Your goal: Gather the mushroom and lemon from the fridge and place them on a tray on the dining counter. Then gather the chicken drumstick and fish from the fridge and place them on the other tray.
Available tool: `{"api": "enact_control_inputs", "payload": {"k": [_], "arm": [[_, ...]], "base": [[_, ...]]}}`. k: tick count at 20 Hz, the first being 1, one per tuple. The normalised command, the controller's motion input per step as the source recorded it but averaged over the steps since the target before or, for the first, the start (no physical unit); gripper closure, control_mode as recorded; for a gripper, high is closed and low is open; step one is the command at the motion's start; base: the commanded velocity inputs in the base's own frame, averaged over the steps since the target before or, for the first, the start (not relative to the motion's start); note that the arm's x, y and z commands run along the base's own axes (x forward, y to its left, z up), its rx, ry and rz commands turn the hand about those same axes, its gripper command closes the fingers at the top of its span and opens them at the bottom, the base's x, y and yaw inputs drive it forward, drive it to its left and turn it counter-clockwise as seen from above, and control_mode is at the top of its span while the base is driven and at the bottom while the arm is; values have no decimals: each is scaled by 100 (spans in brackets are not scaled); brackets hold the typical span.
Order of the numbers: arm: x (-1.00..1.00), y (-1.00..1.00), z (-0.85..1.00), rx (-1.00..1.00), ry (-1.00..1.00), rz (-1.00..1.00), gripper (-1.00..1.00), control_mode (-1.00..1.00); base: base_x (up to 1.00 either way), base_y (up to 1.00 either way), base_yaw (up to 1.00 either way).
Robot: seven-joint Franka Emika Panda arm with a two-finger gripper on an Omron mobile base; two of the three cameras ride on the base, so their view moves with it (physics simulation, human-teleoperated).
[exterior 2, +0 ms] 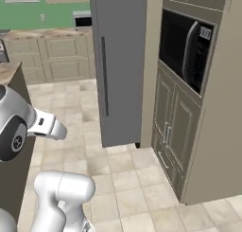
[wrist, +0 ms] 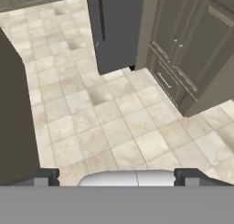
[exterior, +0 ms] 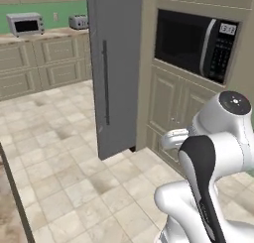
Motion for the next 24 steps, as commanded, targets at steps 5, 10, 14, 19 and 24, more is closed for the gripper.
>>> {"api": "enact_control_inputs", "payload": {"k": [5, 10, 14, 19, 24], "arm": [[0, 0, 0, 0, 0, 0, -100, 100], [0, 0, 0, 0, 0, 0, -100, 100], [0, 0, 0, 0, 0, 0, -100, 100], [0, 0, 0, 0, 0, 0, -100, 100], [0, 0, 0, 0, 0, 0, -100, 100]], "base": [[100, 0, 21], [89, 15, 17], [78, 28, 15], [77, 28, 14], [66, 40, 9]]}}
